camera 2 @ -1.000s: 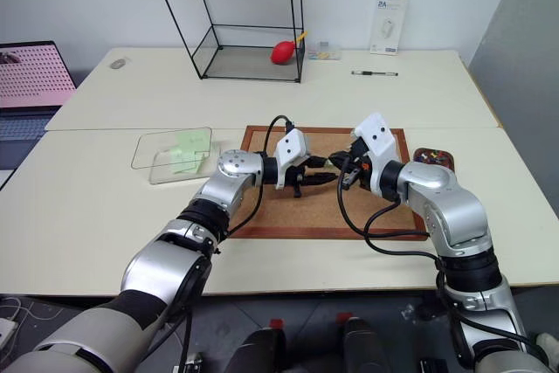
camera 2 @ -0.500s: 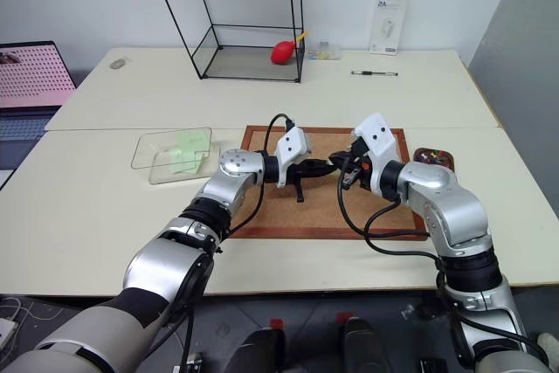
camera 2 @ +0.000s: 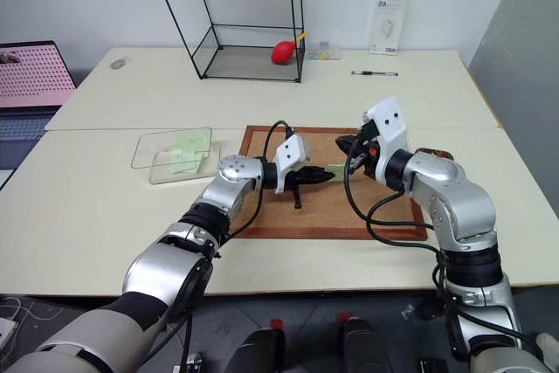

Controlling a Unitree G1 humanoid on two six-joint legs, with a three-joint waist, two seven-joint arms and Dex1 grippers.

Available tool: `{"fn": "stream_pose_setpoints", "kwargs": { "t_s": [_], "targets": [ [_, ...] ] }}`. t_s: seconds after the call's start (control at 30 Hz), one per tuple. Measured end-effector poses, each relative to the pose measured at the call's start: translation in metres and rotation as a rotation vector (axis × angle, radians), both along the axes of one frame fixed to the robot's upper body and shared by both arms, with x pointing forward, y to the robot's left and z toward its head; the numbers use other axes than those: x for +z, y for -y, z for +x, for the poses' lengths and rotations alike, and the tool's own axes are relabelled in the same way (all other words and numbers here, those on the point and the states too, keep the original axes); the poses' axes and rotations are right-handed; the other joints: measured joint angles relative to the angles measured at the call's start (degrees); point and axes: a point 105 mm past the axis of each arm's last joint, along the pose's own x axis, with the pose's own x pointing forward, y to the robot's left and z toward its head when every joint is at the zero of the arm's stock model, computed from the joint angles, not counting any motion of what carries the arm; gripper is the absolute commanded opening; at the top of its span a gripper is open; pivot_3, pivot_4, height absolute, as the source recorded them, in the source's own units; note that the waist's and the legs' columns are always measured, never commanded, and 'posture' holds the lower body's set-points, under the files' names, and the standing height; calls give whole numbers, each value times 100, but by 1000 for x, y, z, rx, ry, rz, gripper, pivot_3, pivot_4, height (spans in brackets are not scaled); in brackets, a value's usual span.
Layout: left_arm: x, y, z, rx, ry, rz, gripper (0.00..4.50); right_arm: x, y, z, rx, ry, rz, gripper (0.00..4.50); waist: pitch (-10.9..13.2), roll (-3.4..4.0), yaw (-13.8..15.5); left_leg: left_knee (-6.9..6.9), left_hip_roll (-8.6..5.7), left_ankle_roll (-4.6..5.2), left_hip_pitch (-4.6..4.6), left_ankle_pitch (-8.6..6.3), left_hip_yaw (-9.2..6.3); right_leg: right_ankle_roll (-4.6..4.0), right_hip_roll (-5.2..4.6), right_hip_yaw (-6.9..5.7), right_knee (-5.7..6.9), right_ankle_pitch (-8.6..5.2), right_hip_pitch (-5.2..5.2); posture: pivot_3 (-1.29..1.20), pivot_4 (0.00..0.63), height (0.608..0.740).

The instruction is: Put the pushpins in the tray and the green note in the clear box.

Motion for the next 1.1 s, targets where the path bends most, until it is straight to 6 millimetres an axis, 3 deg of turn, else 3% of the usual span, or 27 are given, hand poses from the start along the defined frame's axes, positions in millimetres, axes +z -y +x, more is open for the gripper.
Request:
{"fn": "stream_pose_setpoints", "kwargs": {
  "t_s": [0.13, 0.3, 0.43, 0.63, 0.87, 1.1],
  "targets": [
    [1, -1, 1, 14, 36, 3, 32, -2, 32, 4, -95, 25, -64, 0, 0, 0, 29, 0, -1, 0, -2, 0, 0, 0, -1, -1, -3, 0, 0, 0, 150, 740],
    [6, -18, 3, 63, 139, 39, 32, -31, 90, 12, -297, 1, -193, 0, 0, 0, 30, 0, 1, 0, -1, 0, 5, 0, 0, 4, 3, 0, -4, 0, 150, 740],
    [19, -17, 0, 79, 201, 24, 32, -49, 122, 22, -424, 7, -310, 0, 0, -1, 26, 3, 1, 0, 1, 0, 8, 0, -1, 8, 3, 0, -3, 0, 150, 740],
    [22, -27, -7, 119, 225, 33, 32, -84, 152, 33, -520, -35, -427, 0, 0, 0, 3, 2, 1, 0, 7, 1, 14, 0, 0, 13, 7, 1, -2, 0, 150, 740],
    [26, -28, -8, 152, 246, 31, 0, -91, 161, 47, -557, -18, -463, 1538, 0, 0, 2, 3, 1, 0, 12, 1, 14, 0, 1, 13, 6, 1, 2, 0, 150, 740],
    [24, -28, -7, 162, 236, 39, 0, -89, 163, 49, -569, -5, -455, 3014, 0, 0, 0, 3, 2, 0, 12, 1, 14, -1, 1, 14, 7, 1, 3, 0, 150, 740]
  ]
}}
